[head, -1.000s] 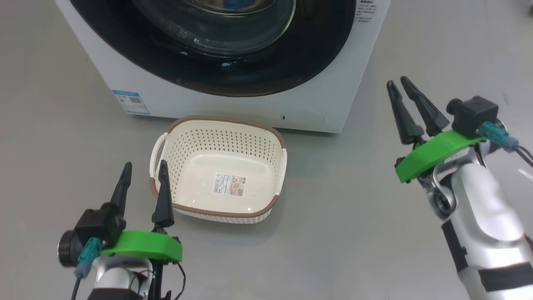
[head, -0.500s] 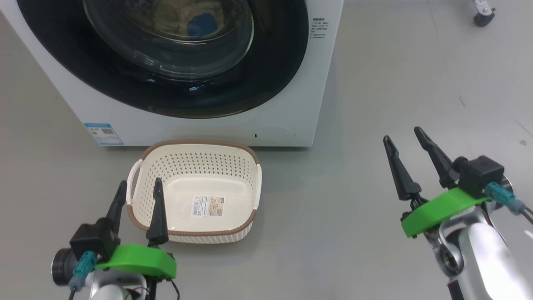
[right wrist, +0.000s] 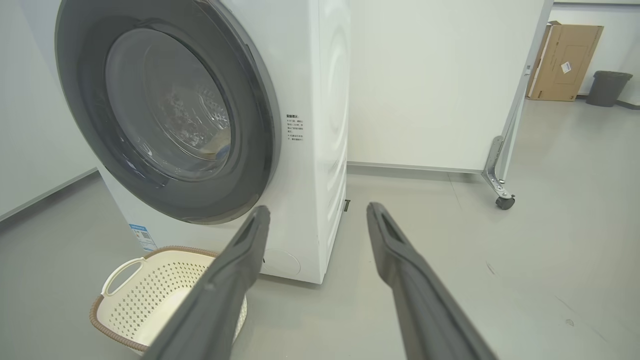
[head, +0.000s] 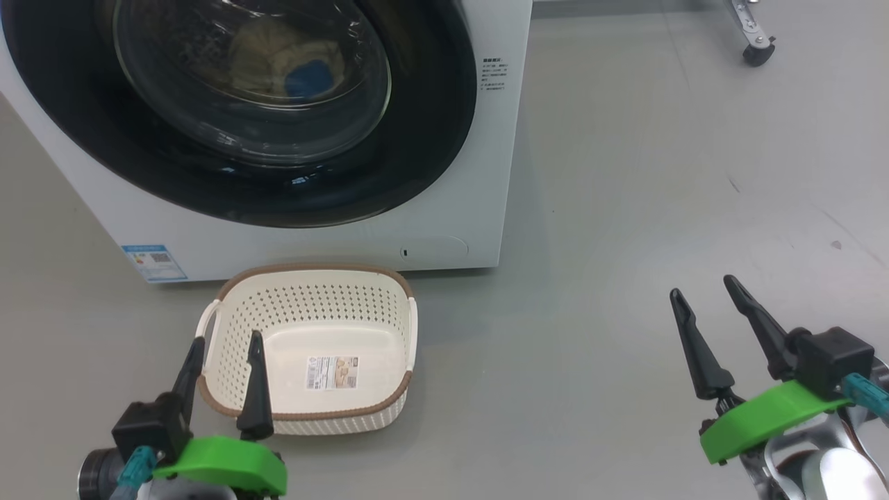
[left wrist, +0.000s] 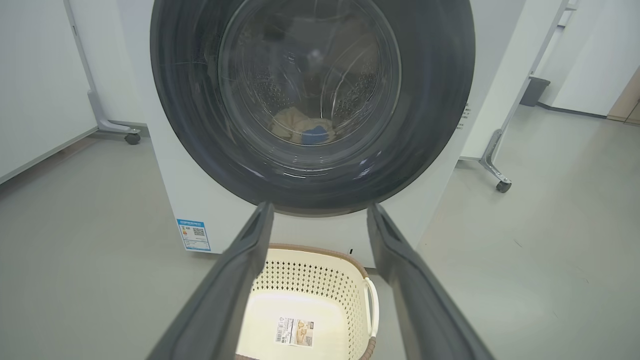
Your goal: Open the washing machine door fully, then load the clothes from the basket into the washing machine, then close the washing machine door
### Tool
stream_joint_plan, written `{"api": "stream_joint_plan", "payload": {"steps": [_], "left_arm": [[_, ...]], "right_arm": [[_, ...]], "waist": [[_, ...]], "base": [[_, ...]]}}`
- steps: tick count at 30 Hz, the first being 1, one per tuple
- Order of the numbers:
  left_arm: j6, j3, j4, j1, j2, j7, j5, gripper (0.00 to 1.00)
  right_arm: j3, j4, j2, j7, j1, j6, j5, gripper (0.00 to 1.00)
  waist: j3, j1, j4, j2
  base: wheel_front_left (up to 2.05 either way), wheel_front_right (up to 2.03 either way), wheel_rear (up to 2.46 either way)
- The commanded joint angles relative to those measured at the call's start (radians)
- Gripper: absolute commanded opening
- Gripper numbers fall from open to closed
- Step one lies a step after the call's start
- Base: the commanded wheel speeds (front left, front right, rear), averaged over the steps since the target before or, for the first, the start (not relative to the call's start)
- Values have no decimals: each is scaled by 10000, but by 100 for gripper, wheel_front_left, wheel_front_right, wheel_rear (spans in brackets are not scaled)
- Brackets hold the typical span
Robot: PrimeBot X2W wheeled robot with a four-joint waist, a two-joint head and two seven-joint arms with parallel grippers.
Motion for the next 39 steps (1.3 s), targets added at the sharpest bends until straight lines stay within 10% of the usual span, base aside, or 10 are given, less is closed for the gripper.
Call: {"api": "stream_joint_plan", "payload": {"steps": [1,36,37,39], "left_arm": [[114,422,-392,-227,220,13,-94,100],[498,282,-597,-7,336,72,-168,100],[479,-73,-261,338,144,125,-146,0],[466,-100,-29,379,77,131,-182,0]], "right_arm": [[144,-468,-27,37,-208,-36,6,100],[22,-1053,-24,393,85,-36,23,100],[-132,-652,36,341,366,0,-27,0],[-86,-399,53,328,399,2,-8,0]], "waist": [[-24,1,-9,-1],[-203,1,34,-1],[-206,1,36,-1],[-208,1,38,-1]], "base": [[0,0,0],[0,0,0],[0,0,0],[0,0,0]]}}
